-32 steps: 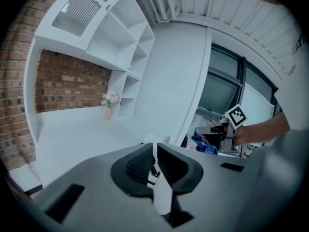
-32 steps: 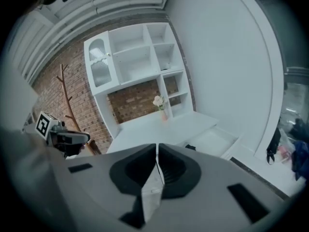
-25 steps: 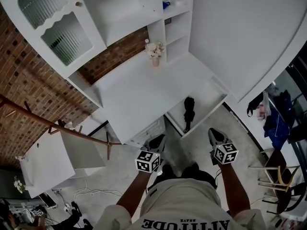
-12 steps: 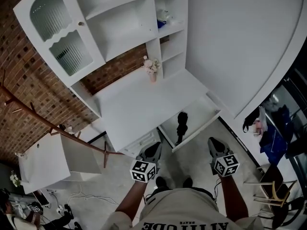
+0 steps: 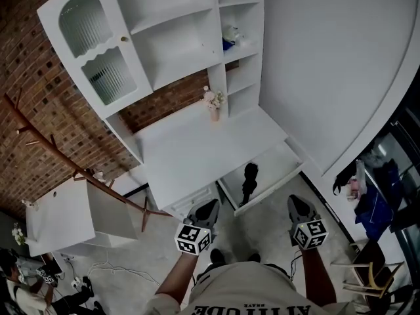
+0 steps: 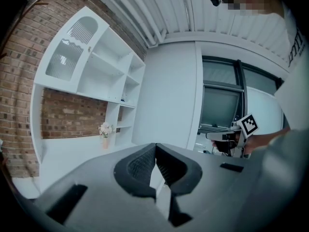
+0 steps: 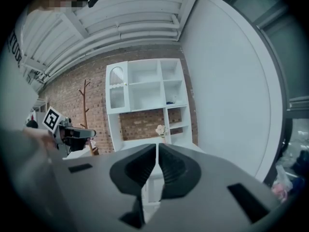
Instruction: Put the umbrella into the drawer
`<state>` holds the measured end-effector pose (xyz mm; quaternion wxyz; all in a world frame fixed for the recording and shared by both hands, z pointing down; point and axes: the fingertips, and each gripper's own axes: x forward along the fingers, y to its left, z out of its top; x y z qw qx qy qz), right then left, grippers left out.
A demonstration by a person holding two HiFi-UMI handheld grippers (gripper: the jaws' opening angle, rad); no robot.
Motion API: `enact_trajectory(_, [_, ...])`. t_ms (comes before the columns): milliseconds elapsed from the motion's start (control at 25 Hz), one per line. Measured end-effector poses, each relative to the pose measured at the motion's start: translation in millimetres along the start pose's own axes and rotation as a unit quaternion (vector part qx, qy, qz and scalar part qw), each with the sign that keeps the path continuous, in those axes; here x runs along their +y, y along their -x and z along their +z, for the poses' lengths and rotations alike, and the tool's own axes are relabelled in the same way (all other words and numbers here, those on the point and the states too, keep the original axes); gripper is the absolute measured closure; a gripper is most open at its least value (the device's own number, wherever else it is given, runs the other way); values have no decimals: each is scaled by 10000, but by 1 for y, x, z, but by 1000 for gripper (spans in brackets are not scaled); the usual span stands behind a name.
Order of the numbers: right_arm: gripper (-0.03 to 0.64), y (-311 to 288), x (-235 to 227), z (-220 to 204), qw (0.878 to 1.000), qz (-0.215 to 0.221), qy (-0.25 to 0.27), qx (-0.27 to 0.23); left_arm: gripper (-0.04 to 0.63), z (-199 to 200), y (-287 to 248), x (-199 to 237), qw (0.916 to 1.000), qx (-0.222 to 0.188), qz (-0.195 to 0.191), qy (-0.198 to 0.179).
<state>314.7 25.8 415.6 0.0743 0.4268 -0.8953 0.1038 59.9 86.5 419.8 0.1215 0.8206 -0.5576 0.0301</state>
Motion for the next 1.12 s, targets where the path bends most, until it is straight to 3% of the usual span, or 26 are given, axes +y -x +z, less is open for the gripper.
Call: enact_trajectory(1120, [581, -8, -1, 19, 9997, 47, 139, -202, 569, 14, -4, 5, 9999, -111, -62, -2])
